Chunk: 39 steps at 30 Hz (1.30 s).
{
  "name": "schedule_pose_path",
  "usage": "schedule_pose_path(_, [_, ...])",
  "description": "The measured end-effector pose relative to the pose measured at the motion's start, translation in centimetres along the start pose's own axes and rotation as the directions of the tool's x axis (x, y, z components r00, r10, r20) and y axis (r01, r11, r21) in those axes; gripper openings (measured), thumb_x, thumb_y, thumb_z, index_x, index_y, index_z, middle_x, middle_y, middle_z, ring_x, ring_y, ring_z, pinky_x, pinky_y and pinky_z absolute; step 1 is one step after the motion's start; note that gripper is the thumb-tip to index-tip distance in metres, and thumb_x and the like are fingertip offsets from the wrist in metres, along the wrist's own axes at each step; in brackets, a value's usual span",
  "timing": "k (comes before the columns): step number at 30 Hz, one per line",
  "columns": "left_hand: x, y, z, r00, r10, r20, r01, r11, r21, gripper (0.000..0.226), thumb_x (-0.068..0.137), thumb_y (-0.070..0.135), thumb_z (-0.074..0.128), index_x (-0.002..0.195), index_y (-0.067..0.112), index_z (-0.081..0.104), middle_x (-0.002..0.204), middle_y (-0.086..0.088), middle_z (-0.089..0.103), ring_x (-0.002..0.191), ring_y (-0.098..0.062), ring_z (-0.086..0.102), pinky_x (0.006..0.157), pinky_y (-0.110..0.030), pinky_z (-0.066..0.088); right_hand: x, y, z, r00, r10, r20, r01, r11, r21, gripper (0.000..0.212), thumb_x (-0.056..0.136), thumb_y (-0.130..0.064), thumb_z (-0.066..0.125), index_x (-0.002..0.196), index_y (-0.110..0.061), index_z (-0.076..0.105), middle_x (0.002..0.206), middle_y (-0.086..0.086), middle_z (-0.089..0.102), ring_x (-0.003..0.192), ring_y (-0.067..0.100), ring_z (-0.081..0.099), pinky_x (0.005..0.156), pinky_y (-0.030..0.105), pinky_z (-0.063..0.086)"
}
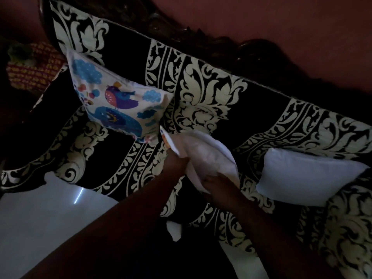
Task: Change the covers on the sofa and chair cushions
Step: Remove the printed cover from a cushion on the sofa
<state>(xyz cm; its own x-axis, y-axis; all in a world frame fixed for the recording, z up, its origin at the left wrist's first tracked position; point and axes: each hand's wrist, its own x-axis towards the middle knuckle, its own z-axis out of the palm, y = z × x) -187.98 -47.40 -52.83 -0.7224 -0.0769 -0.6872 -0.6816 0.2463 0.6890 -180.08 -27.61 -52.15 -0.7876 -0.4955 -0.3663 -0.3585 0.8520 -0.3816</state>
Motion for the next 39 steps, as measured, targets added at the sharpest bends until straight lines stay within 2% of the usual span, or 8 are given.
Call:
schedule_pose_path(3, [0.4, -1.5, -0.9, 0.999, 0.004, 0.041, -0.009, 0.994, 0.107, 0.073, 0.061, 0.03, 0.059, 0.128, 0.0, 0.053, 0.114, -0.019, 0.066, 0.105, -0.035, 0.065, 0.087, -0.046, 0.057, -1.6, 0.1, 0.6, 0.975, 0.197, 0.108, -0.218, 0.945, 0.244, 0.037, 0.099, -0.05, 0.055, 0.106, -0.017, 0.072, 0.096, -0.002, 0.071, 0.089, 0.017, 0.067, 0.073, 0.017, 0.041])
schedule_pose_path(6, [0.8, -3.4, -1.1, 0.995, 0.021, 0.101, -0.031, 0.994, 0.102, 0.076, 0.065, 0.029, 0.061, 0.136, 0.006, 0.049, 0.122, -0.019, 0.065, 0.111, -0.036, 0.063, 0.092, -0.052, 0.055, -0.5, 0.8, 0.3, 0.904, 0.409, 0.125, -0.425, 0.824, 0.375, 0.082, 0.085, -0.082, 0.026, 0.099, -0.017, 0.074, 0.082, -0.006, 0.068, 0.083, 0.016, 0.065, 0.072, 0.029, 0.046])
schedule_pose_path(11, [0.2, -4.6, -2.2, 0.99, -0.018, 0.143, 0.0, 0.992, 0.124, 0.084, 0.067, 0.028, 0.061, 0.146, 0.011, 0.041, 0.125, -0.019, 0.062, 0.109, -0.039, 0.065, 0.085, -0.058, 0.058, 4.6, 0.0, 0.4, 0.869, 0.451, -0.205, -0.456, 0.89, 0.027, 0.044, 0.093, -0.048, 0.05, 0.128, -0.022, 0.057, 0.124, 0.005, 0.061, 0.115, 0.026, 0.055, 0.094, 0.043, 0.048])
schedule_pose_path(17, [-1.3, -6.1, -3.9, 0.995, -0.017, 0.1, -0.013, 0.957, 0.29, 0.094, 0.069, 0.035, 0.066, 0.154, 0.017, 0.029, 0.131, -0.01, 0.061, 0.113, -0.03, 0.063, 0.092, -0.047, 0.056, 9.9, -0.7, 3.4, 0.845, 0.516, 0.14, -0.513, 0.856, -0.06, 0.09, 0.09, -0.064, 0.052, 0.159, -0.023, 0.009, 0.151, 0.015, 0.034, 0.134, 0.034, 0.041, 0.102, 0.055, 0.043])
schedule_pose_path(22, [-1.6, -7.1, -3.3, 1.0, -0.021, -0.022, 0.023, 0.992, 0.124, 0.096, 0.065, 0.056, 0.082, 0.144, 0.021, 0.04, 0.128, -0.001, 0.064, 0.114, -0.02, 0.066, 0.093, -0.051, 0.057, 9.7, -0.2, 4.5, 0.901, 0.409, 0.143, -0.388, 0.909, -0.156, 0.038, 0.104, -0.029, 0.04, 0.141, -0.021, 0.044, 0.126, 0.008, 0.064, 0.11, 0.028, 0.062, 0.083, 0.039, 0.05])
schedule_pose_path(26, [-2.4, -4.2, -2.3, 0.978, -0.021, -0.206, 0.059, 0.982, 0.179, 0.116, 0.075, 0.048, 0.086, 0.16, 0.013, 0.016, 0.161, -0.019, 0.025, 0.143, -0.033, 0.037, 0.111, -0.05, 0.042, 7.8, 0.0, 2.7, 0.93, 0.357, 0.088, -0.346, 0.931, -0.118, 0.037, 0.105, -0.025, 0.039, 0.14, -0.024, 0.05, 0.122, 0.004, 0.066, 0.11, 0.026, 0.064, 0.086, 0.038, 0.051])
schedule_pose_path(32, [-3.5, 1.6, -3.9, 0.937, 0.32, -0.141, -0.301, 0.943, 0.143, 0.012, 0.094, 0.024, 0.071, 0.1, 0.03, 0.062, 0.092, 0.016, 0.066, 0.091, 0.0, 0.065, 0.075, -0.017, 0.045, 4.2, 0.5, -3.8, 0.959, 0.27, -0.088, -0.243, 0.941, 0.234, 0.024, 0.099, -0.027, 0.055, 0.119, -0.017, 0.064, 0.104, 0.011, 0.072, 0.091, 0.034, 0.068, 0.074, 0.042, 0.054])
schedule_pose_path(39, [-5.6, 9.4, -8.0, 0.839, 0.519, -0.163, -0.505, 0.854, 0.121, 0.017, 0.099, 0.034, 0.059, 0.083, 0.031, 0.059, 0.083, 0.006, 0.065, 0.079, -0.013, 0.063, 0.076, -0.036, 0.05, 2.2, 0.4, -12.8, 0.914, 0.363, -0.18, -0.216, 0.812, 0.542, 0.027, 0.097, -0.031, 0.064, 0.117, -0.012, 0.067, 0.109, 0.005, 0.072, 0.103, 0.025, 0.068, 0.091, 0.039, 0.054])
